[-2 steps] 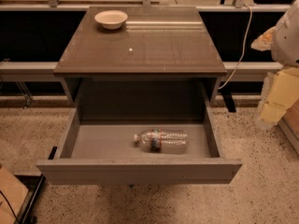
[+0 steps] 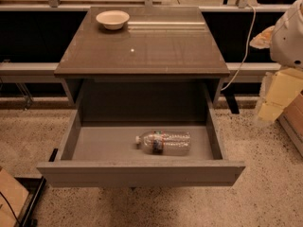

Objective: Pick water bottle from top drawer and place on counter

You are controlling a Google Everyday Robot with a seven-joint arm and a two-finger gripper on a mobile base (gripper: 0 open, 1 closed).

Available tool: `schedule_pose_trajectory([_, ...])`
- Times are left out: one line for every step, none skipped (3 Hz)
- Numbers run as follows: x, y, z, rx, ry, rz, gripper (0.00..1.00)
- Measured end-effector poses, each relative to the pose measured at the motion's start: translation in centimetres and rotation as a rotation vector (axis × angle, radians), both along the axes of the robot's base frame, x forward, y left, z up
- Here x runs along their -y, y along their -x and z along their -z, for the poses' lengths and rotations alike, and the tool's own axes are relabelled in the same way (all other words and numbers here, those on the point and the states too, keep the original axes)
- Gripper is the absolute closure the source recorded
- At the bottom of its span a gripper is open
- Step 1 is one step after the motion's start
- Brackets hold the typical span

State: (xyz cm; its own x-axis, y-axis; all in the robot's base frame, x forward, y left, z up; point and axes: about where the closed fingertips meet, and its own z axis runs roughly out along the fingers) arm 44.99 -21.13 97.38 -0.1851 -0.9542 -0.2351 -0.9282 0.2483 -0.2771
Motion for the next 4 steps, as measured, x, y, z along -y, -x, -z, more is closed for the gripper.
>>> schedule_pose_trajectory([-1.7,-1.0,2.3,-0.011,-0.071,0.016,0.00])
schedule_pose_trajectory([-5.2,-3.5,6.4,-0.026,-0.138,0.007,0.00])
schedule_pose_trajectory([-7.6,-6.1,10.5,-0.041,-0.178,-0.007,0.00])
schedule_pose_trajectory([-8.1,-9.1,14.7,-0.056,-0.198,0.067,0.00])
